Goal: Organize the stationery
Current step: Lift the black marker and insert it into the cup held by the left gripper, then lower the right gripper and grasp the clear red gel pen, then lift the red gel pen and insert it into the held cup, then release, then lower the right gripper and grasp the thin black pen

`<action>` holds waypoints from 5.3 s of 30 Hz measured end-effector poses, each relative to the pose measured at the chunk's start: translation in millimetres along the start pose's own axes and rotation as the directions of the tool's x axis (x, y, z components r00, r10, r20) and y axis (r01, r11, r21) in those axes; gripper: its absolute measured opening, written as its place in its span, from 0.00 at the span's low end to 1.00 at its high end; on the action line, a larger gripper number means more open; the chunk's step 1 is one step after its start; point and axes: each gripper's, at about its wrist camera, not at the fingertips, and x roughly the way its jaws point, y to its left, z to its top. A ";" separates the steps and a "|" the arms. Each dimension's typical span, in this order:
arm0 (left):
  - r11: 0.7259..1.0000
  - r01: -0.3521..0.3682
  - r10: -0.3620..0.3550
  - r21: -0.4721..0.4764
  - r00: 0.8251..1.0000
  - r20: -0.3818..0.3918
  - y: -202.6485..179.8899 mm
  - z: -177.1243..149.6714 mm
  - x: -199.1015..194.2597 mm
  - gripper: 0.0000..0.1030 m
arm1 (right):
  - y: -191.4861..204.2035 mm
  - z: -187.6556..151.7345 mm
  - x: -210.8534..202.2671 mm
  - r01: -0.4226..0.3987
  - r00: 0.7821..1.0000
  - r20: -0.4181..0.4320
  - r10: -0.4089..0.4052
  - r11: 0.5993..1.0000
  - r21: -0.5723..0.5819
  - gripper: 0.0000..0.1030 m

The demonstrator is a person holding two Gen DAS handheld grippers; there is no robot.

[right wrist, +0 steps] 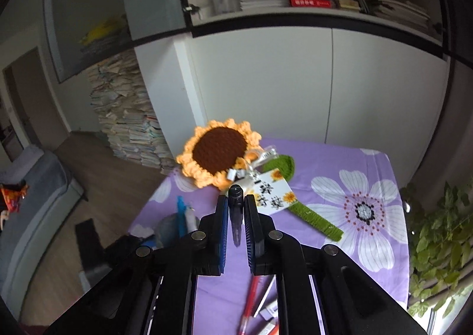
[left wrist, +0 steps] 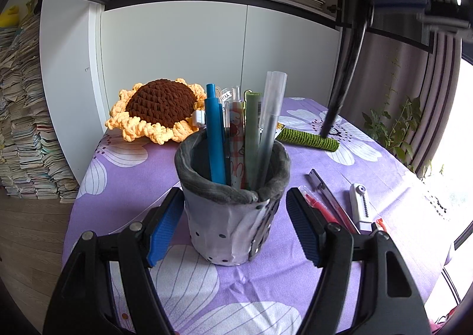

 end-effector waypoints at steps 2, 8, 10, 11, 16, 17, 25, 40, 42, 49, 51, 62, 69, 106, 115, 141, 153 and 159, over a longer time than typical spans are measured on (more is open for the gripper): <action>1.000 0.000 0.000 0.000 1.000 0.000 -0.1 0.0 -0.1 0.69 | 15.1 5.8 -9.1 -0.032 0.999 0.035 0.033 0.999 -0.029 0.11; 1.000 0.000 0.000 0.000 1.000 0.000 -0.2 0.0 0.0 0.69 | 52.9 14.4 -13.9 -0.120 0.989 0.071 0.128 0.987 -0.104 0.11; 1.000 0.000 0.000 0.001 1.000 0.000 0.1 0.0 0.1 0.69 | 63.0 13.4 -3.5 -0.140 0.987 0.058 0.148 0.983 -0.121 0.11; 1.000 0.000 0.000 0.001 1.000 0.000 0.2 0.0 0.1 0.69 | 66.4 12.6 1.9 -0.147 0.987 0.049 0.154 0.981 -0.123 0.11; 1.000 0.000 0.000 0.000 1.000 -0.001 0.0 0.0 0.2 0.69 | 71.8 1.1 42.0 -0.162 0.987 0.001 0.163 0.979 -0.122 0.12; 1.000 0.000 0.000 0.000 1.000 0.000 -0.3 0.0 0.0 0.69 | 71.4 -1.3 49.0 -0.162 0.987 -0.008 0.162 0.979 -0.121 0.11; 1.000 -0.001 0.001 0.001 1.000 -0.001 -0.4 0.0 0.2 0.69 | 66.8 -19.8 91.0 -0.147 0.985 -0.103 0.135 0.981 -0.124 0.12; 1.000 0.001 -0.001 0.004 1.000 -0.002 -0.3 1.6 3.9 0.68 | 38.6 -16.8 68.4 -0.203 0.973 -0.117 0.199 0.979 -0.023 0.12; 1.000 0.001 -0.001 0.005 1.000 -0.001 -1.3 1.0 2.9 0.68 | 25.3 -17.5 56.7 -0.154 0.983 -0.107 0.151 0.988 -0.018 0.16; 1.000 -0.002 0.002 0.013 1.000 0.005 -5.2 0.3 0.9 0.72 | -37.5 -51.1 67.7 0.031 0.970 -0.242 -0.011 0.997 0.077 0.40; 1.000 -0.004 0.004 0.013 1.000 0.006 -5.3 0.2 0.5 0.74 | -47.0 -62.4 79.8 0.056 0.954 -0.300 -0.023 0.993 0.102 0.40; 1.000 -0.015 0.015 0.000 0.999 0.035 -2.9 0.3 -3.8 0.71 | -63.8 -82.2 121.6 0.081 0.918 -0.397 -0.013 0.985 0.154 0.40; 1.000 -0.003 0.003 0.001 0.999 0.032 -3.7 0.5 -3.5 0.65 | -47.6 -84.7 136.9 0.040 0.903 -0.430 0.012 0.993 0.113 0.40; 1.000 0.003 -0.004 0.003 1.000 0.030 -4.3 0.5 -2.3 0.65 | 6.5 -49.4 16.7 -0.027 0.993 -0.119 0.025 1.000 -0.014 0.15; 1.000 0.003 -0.004 0.003 1.000 0.030 -4.6 0.5 -2.4 0.65 | 43.8 2.4 -20.4 -0.057 0.995 0.075 0.065 0.993 -0.108 0.15; 1.000 0.005 -0.005 0.002 1.000 0.025 -4.5 0.4 -0.7 0.65 | 61.3 -27.0 77.5 -0.164 0.979 -0.135 0.151 0.982 -0.092 0.15; 1.000 0.003 -0.004 0.003 1.000 0.024 -4.3 0.0 -0.8 0.65 | 16.6 -17.1 43.0 -0.196 0.977 -0.077 0.200 0.979 0.056 0.16; 1.000 0.003 -0.003 0.003 1.000 0.023 -4.2 0.0 -0.9 0.65 | -40.8 -34.4 59.7 0.045 0.979 -0.202 -0.018 0.991 0.129 0.38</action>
